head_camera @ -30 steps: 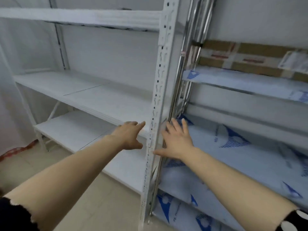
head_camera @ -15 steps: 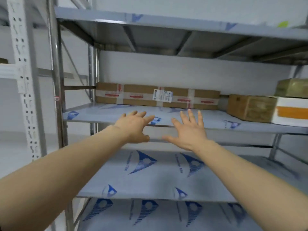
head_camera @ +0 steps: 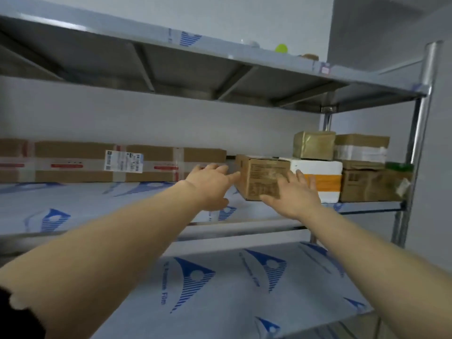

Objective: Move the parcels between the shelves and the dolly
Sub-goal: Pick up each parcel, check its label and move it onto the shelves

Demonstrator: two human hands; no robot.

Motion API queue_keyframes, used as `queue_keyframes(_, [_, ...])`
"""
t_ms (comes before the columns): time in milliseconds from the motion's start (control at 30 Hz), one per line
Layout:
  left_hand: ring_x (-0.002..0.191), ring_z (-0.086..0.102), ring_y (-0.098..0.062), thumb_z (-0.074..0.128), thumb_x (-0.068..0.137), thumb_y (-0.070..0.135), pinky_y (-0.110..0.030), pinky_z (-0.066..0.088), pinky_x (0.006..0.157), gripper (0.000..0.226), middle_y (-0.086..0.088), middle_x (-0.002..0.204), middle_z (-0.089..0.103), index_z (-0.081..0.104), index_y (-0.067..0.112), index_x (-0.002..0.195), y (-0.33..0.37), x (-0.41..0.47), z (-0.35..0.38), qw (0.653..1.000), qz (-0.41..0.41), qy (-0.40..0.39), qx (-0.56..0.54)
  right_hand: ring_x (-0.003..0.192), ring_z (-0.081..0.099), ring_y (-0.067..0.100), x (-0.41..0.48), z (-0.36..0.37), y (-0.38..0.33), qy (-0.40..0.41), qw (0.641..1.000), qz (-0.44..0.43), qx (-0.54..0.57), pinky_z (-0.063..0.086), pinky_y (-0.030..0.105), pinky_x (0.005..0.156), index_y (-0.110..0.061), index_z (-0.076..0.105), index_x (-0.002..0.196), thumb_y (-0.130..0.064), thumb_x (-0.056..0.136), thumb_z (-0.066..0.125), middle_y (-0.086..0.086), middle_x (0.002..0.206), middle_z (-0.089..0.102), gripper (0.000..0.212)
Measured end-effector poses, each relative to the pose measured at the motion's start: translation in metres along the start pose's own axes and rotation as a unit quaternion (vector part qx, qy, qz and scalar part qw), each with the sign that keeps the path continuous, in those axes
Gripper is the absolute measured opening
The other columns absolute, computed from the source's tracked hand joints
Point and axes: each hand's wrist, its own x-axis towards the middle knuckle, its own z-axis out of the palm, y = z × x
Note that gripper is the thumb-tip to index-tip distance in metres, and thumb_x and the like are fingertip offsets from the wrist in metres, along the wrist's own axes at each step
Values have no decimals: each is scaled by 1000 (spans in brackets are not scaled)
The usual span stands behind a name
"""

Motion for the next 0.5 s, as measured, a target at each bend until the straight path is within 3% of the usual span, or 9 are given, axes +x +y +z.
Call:
queue_keyframes(167, [139, 26, -31, 57, 93, 26, -47, 33, 111, 74, -9, 154, 25, 13, 22, 152, 21, 75, 10, 998, 10, 41, -51, 148, 0, 26, 40, 13, 29, 8, 1000, 4, -2, -5, 51, 117, -16, 11, 152, -58, 95, 36, 7, 160, 8, 75])
queue_keyframes(300, [136, 31, -33, 59, 93, 28, -45, 34, 110, 73, -13, 149, 32, 17, 17, 151, 24, 122, 19, 994, 5, 58, -92, 148, -1, 24, 74, 17, 34, 32, 999, 2, -10, -8, 52, 115, -17, 10, 152, -50, 98, 36, 5, 160, 10, 68])
queue_keyframes(400, [133, 35, -33, 56, 94, 23, -43, 35, 108, 68, -14, 146, 34, 17, 17, 151, 22, 146, 22, 991, 0, 67, -115, 148, -1, 25, 92, 18, 34, 32, 999, 1, -34, -12, 53, 113, -18, 12, 152, -45, 100, 34, 6, 159, 13, 63])
queue_keyframes(500, [124, 46, -32, 53, 96, 22, -39, 41, 100, 55, -14, 137, 44, 30, 15, 145, 20, 163, 24, 984, -16, 75, -162, 147, 3, 27, 104, 20, 31, 37, 997, -3, -61, -19, 56, 109, -16, 15, 152, -39, 101, 29, 8, 156, 22, 56])
